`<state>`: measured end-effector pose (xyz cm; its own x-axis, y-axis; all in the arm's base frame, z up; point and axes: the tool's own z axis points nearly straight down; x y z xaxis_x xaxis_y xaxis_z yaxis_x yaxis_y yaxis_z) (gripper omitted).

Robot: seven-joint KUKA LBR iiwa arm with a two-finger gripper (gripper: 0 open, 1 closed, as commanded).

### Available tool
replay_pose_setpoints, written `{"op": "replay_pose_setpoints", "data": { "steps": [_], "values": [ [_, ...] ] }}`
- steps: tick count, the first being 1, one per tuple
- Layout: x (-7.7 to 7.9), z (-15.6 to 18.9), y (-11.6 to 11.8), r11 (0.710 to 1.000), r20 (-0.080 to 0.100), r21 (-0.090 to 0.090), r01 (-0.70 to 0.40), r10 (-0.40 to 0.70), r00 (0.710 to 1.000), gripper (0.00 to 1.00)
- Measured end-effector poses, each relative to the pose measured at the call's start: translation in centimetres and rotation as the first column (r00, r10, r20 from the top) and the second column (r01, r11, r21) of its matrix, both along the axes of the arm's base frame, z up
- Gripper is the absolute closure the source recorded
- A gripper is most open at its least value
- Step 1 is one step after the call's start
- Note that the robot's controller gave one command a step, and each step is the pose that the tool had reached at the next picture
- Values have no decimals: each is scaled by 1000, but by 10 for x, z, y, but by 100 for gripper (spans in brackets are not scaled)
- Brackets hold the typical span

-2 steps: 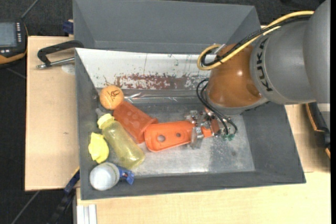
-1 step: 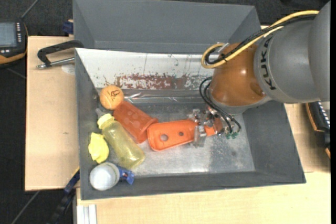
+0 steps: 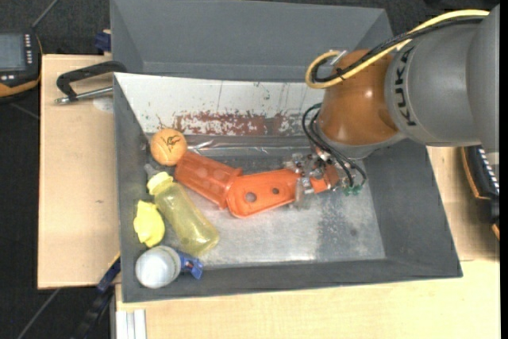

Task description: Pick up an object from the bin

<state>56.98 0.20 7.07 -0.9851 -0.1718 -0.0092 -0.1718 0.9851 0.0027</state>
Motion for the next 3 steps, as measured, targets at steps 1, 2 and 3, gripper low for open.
{"op": "replay_pose_setpoints", "data": {
  "steps": [1, 2, 3],
  "values": [
    [20, 0, -3, 1000, 1, 0, -5, 5, 1000, 100],
    [27, 1, -4, 1000, 2, 0, -7, 7, 1000, 100],
    [25, 45, -2, 1000, 2, 1, 17, -17, 1000, 100]
  ]
}}
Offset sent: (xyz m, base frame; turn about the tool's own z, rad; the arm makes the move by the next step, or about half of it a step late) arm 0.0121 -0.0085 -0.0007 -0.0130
